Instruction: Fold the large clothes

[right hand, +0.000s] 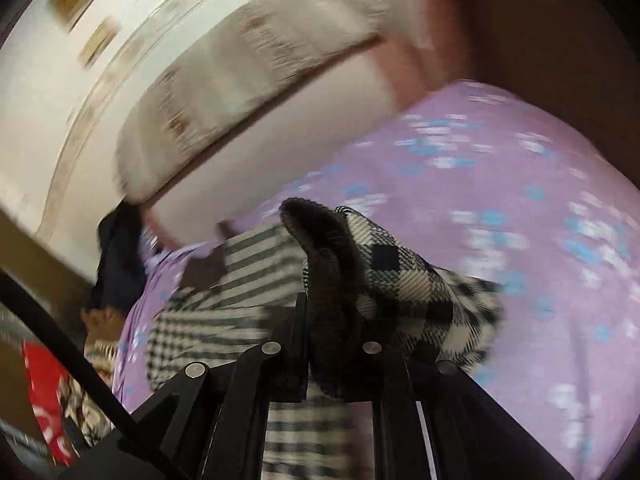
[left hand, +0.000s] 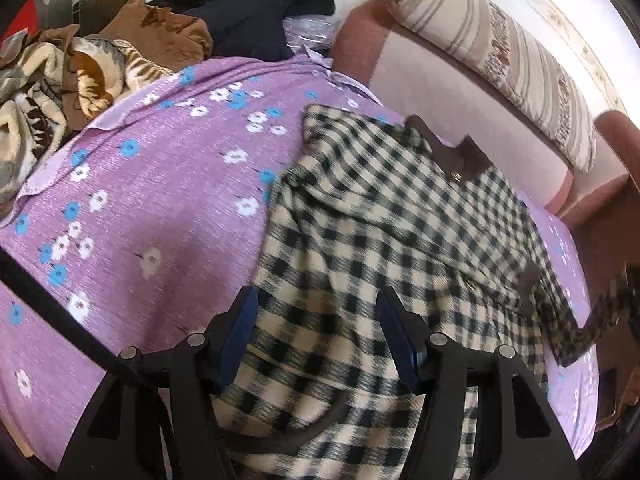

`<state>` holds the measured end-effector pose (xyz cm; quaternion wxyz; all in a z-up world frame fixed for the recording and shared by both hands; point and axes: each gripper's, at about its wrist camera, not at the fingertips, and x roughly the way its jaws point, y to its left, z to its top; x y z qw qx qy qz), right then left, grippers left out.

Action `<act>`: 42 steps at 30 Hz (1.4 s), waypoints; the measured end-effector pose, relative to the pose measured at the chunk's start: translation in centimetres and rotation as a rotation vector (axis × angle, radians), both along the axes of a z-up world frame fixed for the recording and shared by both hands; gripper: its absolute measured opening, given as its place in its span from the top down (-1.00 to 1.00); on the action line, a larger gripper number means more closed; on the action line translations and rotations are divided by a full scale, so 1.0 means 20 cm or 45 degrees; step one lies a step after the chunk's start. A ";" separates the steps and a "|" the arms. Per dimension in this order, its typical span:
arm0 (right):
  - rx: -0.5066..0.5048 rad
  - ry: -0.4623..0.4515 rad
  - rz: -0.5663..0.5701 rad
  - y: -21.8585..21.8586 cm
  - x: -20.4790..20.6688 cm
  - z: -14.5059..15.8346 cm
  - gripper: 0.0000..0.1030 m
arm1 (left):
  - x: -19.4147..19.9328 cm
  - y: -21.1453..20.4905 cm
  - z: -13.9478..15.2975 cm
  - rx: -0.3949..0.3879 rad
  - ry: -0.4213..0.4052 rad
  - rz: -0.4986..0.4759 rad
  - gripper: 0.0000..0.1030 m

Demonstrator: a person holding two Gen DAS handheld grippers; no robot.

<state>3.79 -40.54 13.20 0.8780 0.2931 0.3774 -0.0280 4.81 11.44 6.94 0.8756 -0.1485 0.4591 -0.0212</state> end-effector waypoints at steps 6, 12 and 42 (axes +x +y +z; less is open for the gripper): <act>-0.001 0.007 0.281 0.63 0.37 -0.03 0.80 | 0.04 0.21 0.05 0.038 -0.042 0.110 -0.18; -0.079 0.088 0.555 1.25 0.62 -0.23 0.80 | 0.07 0.43 0.05 0.004 -0.034 0.229 -0.18; -0.060 0.137 0.690 1.13 0.60 -0.33 0.19 | 0.33 0.27 0.07 -0.179 -0.171 0.098 -0.18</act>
